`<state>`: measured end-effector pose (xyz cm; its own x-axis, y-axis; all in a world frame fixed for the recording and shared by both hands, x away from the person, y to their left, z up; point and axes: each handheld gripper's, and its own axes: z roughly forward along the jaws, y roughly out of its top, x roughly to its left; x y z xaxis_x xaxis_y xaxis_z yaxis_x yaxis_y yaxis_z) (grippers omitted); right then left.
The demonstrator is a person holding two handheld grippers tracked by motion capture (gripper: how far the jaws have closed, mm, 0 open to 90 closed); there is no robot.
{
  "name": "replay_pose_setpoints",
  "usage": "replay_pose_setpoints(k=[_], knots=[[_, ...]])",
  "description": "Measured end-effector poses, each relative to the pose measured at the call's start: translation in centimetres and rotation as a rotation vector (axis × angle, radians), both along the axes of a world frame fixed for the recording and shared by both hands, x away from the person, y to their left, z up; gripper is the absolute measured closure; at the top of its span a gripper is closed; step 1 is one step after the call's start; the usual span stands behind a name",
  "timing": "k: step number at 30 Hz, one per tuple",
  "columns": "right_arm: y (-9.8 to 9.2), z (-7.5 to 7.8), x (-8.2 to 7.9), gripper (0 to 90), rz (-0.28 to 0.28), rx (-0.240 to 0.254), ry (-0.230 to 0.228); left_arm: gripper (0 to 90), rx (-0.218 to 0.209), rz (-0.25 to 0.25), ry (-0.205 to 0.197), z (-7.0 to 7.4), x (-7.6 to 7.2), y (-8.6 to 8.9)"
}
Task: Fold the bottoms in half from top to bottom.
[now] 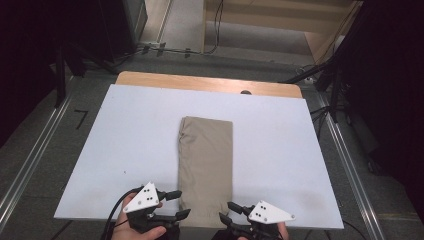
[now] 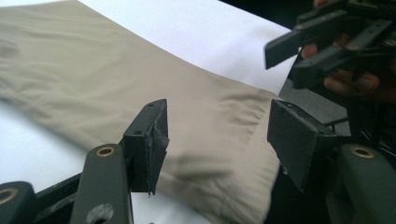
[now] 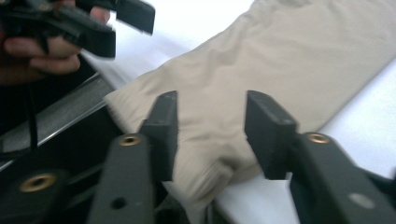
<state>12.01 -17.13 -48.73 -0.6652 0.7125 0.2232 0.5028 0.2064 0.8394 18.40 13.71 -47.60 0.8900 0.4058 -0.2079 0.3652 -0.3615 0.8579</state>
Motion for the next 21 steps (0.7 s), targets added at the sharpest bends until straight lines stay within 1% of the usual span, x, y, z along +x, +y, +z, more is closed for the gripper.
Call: replay_pose_setpoints(k=[1,2,4,5,6,7,9,10,13,14,15,16,17,19,21], knots=[[0.1,-0.1,0.4,62.5,-0.008,-0.005,0.012,43.1,0.0,-0.017,0.011,-0.2,0.3,-0.2],[0.3,-0.3,0.8,68.4,-0.015,-0.009,0.021,45.9,0.001,-0.029,0.018,-0.5,0.5,-0.4],[0.6,-1.0,1.6,74.1,-0.013,-0.035,0.032,50.6,0.036,-0.033,0.011,-1.0,0.8,-0.8],[0.8,-1.4,1.8,77.1,-0.008,-0.055,0.034,56.4,0.055,-0.047,0.02,-1.2,0.9,-0.9],[1.0,-1.9,2.0,79.7,0.007,-0.07,0.039,63.5,0.068,-0.049,0.028,-1.5,1.0,-0.9],[1.2,-2.3,2.1,80.7,0.02,-0.078,0.051,68.9,0.087,-0.051,0.033,-1.7,1.0,-0.9],[1.4,-2.9,2.1,81.7,0.036,-0.109,0.063,75.0,0.139,-0.057,0.036,-2.2,1.0,-0.7],[1.5,-3.1,2.0,81.6,0.043,-0.127,0.062,77.0,0.158,-0.05,0.043,-2.4,1.0,-0.6],[1.3,-3.5,2.0,81.6,0.051,-0.159,0.073,80.5,0.178,-0.019,0.086,-3.1,1.2,-0.1],[1.2,-3.6,2.0,81.6,0.053,-0.152,0.082,80.4,0.186,-0.016,0.092,-3.3,1.3,0.0],[1.1,-3.6,2.1,80.1,0.056,-0.143,0.086,79.8,0.176,-0.019,0.096,-3.4,1.4,0.1],[1.0,-3.5,2.1,76.3,0.064,-0.135,0.089,76.1,0.176,-0.015,0.089,-3.2,1.4,0.2],[1.0,-3.3,2.1,69.2,0.065,-0.13,0.083,69.8,0.162,-0.014,0.077,-2.9,1.5,0.2],[0.8,-2.6,2.4,54.0,0.063,-0.118,0.06,56.1,0.108,-0.014,0.057,-1.9,1.8,0.5],[0.4,-1.7,2.9,43.2,0.053,-0.123,0.032,44.9,0.083,-0.016,0.045,-0.9,2.7,0.6]])
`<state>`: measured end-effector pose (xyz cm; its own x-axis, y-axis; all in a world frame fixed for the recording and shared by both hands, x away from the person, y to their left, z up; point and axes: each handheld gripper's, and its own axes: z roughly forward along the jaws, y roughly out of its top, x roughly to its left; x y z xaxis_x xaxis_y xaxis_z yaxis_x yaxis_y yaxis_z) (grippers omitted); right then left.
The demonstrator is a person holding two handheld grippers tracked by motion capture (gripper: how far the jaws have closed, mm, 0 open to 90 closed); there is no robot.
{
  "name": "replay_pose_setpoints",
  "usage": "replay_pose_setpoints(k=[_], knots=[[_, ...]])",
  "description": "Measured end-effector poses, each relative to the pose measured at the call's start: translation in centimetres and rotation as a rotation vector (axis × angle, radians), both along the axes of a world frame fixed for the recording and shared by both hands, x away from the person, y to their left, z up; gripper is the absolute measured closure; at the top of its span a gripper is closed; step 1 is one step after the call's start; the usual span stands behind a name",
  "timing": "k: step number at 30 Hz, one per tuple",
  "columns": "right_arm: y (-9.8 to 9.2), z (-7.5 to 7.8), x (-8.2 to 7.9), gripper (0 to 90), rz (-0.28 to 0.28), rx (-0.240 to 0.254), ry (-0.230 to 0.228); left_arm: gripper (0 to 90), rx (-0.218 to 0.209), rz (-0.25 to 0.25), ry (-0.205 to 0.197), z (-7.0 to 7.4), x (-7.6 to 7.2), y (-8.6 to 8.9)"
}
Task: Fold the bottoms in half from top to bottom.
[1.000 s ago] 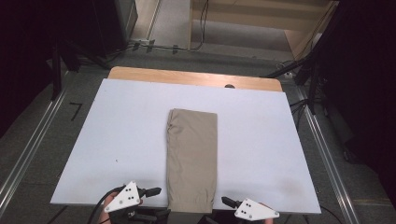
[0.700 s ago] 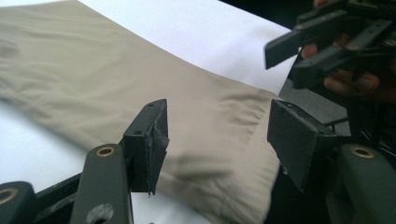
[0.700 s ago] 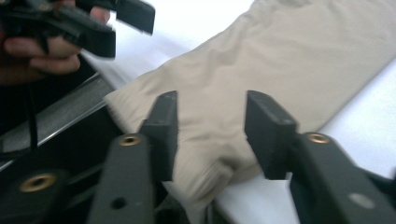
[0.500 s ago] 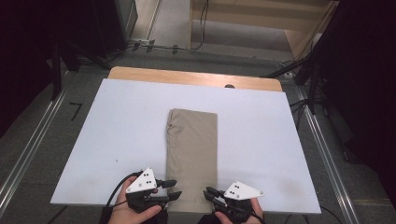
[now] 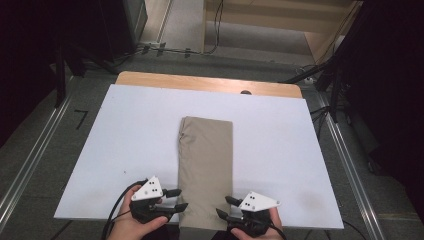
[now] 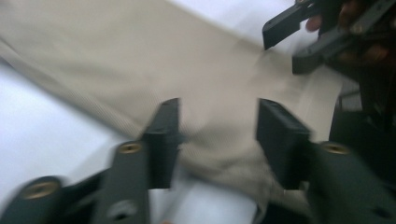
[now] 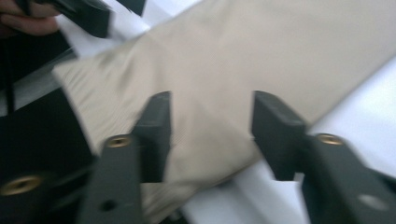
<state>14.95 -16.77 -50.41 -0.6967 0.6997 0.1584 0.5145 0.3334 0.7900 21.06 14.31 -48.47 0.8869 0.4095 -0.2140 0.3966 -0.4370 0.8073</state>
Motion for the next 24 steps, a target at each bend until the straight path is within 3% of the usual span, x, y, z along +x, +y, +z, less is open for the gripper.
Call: replay_pose_setpoints(k=[3,6,8,12,16,20,24], knots=[[-0.9,1.4,1.8,32.8,-0.029,0.003,-0.028,31.2,-0.027,0.017,-0.024,1.3,1.8,0.1],[-1.8,2.4,4.4,20.9,-0.05,0.036,-0.034,17.7,-0.059,0.014,-0.011,1.8,4.6,0.0],[-2.1,2.9,6.5,13.2,-0.062,0.051,-0.025,13.4,-0.088,0.016,0.0,1.9,6.7,0.0],[-2.4,3.4,10.8,0.0,-0.047,0.04,-0.038,8.1,-0.086,0.039,0.008,2.1,11.4,-0.6],[-2.7,3.2,15.1,0.0,-0.052,0.029,-0.005,8.2,-0.053,0.081,0.006,2.0,15.5,-1.5],[-3.1,2.7,18.6,0.0,-0.091,0.034,0.013,8.3,-0.02,0.134,0.049,1.1,19.4,-2.0],[-3.1,2.2,21.6,0.0,-0.108,0.008,0.05,12.1,-0.004,0.176,0.079,0.4,21.7,-2.1]])
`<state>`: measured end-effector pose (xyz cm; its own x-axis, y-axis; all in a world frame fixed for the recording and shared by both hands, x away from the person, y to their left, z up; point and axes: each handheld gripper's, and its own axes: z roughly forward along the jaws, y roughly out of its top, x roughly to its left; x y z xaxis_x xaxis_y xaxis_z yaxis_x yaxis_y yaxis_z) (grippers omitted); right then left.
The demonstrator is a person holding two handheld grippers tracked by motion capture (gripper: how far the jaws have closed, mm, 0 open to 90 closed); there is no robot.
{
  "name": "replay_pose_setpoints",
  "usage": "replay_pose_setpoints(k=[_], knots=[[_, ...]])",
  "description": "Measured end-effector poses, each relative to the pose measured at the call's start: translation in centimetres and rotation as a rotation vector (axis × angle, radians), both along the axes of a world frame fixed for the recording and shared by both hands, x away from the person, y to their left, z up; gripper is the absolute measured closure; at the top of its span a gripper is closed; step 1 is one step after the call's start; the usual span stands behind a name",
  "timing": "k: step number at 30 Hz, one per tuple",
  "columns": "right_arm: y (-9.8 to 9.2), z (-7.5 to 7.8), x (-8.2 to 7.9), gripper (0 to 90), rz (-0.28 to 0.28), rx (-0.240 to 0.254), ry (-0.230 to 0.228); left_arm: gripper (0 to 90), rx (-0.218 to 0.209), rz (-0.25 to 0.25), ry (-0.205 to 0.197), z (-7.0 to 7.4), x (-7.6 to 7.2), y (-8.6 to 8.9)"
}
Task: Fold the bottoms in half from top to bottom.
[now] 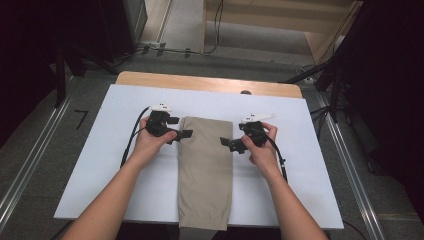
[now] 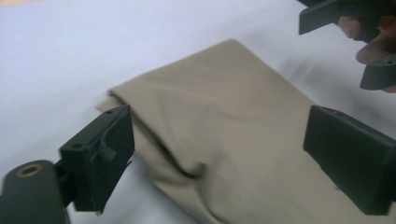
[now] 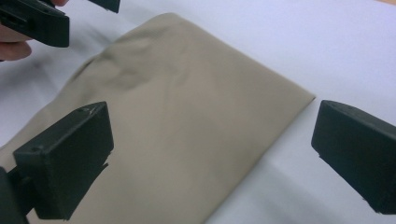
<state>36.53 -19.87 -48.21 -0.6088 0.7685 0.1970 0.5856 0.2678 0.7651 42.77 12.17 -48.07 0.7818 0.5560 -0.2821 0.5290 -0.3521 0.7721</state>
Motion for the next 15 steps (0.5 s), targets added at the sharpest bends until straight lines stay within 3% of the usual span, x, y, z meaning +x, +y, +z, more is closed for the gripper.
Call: replay_pose_setpoints(k=[2,4,8,10,15], knots=[[-0.2,-0.3,1.2,0.0,-0.005,0.028,0.023,14.4,0.015,0.01,0.022,-0.3,0.9,-0.1],[-0.4,-0.5,2.2,9.6,-0.029,0.029,0.034,19.4,0.061,0.031,0.024,-0.6,1.6,-0.4],[-0.2,-1.2,3.7,25.3,-0.101,-0.039,0.062,33.3,0.104,0.084,0.042,-1.2,3.0,-0.3],[-0.1,-1.5,4.3,26.8,-0.116,-0.067,0.071,38.8,0.108,0.09,0.057,-1.5,3.5,-0.2],[0.2,-2.1,5.6,33.9,-0.165,-0.117,0.089,42.2,0.144,0.102,0.055,-2.1,4.3,-0.5]])
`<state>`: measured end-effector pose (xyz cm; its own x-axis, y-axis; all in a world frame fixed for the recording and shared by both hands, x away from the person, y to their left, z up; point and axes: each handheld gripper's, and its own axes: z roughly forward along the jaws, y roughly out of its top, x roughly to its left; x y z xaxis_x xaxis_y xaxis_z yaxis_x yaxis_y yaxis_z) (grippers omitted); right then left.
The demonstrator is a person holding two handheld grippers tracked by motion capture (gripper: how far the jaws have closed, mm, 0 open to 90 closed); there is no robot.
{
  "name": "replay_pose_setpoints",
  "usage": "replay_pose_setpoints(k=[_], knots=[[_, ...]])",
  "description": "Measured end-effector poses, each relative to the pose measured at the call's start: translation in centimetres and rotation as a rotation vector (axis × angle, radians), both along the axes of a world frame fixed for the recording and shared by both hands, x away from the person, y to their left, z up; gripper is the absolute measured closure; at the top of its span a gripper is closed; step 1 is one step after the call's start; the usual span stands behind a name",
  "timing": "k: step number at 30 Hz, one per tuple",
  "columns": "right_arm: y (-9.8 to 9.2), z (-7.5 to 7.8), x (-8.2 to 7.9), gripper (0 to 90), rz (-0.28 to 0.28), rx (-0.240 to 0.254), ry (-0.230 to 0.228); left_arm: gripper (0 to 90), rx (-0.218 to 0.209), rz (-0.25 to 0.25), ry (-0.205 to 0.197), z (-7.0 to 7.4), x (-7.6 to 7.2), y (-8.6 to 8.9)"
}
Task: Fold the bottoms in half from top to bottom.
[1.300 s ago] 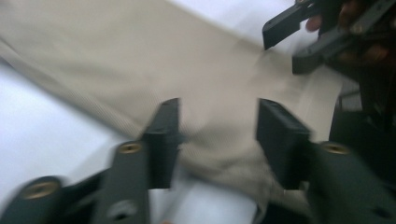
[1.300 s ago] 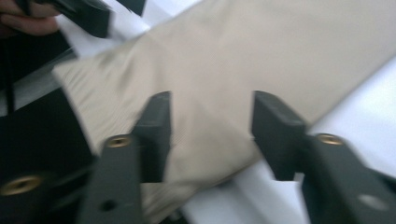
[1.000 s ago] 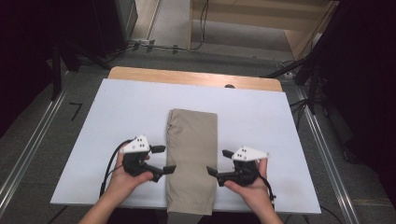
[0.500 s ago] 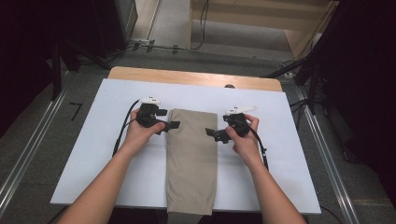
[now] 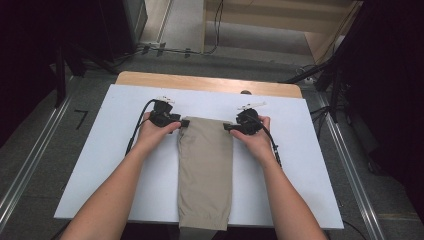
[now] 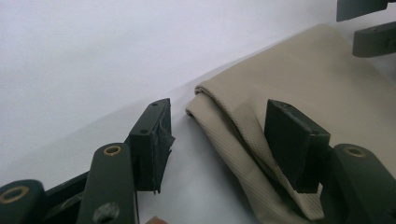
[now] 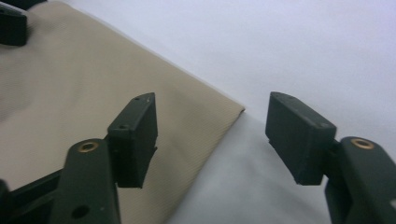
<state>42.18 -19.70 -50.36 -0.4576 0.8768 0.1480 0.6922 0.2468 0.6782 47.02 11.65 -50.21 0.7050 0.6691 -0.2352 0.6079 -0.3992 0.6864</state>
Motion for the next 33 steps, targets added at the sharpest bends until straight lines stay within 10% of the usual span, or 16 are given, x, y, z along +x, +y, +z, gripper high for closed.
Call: replay_pose_setpoints(k=[9,16,33], knots=[[0.3,-1.0,0.6,41.6,0.01,-0.016,-0.001,60.0,-0.008,-0.039,0.009,-0.3,0.2,-0.4],[1.2,-0.7,0.1,77.0,0.062,0.02,0.041,86.8,-0.02,-0.054,0.034,-0.4,0.2,-0.5],[0.7,3.5,3.8,83.9,0.048,0.061,-0.027,88.7,-0.095,-0.026,-0.041,4.2,4.0,-0.2]])
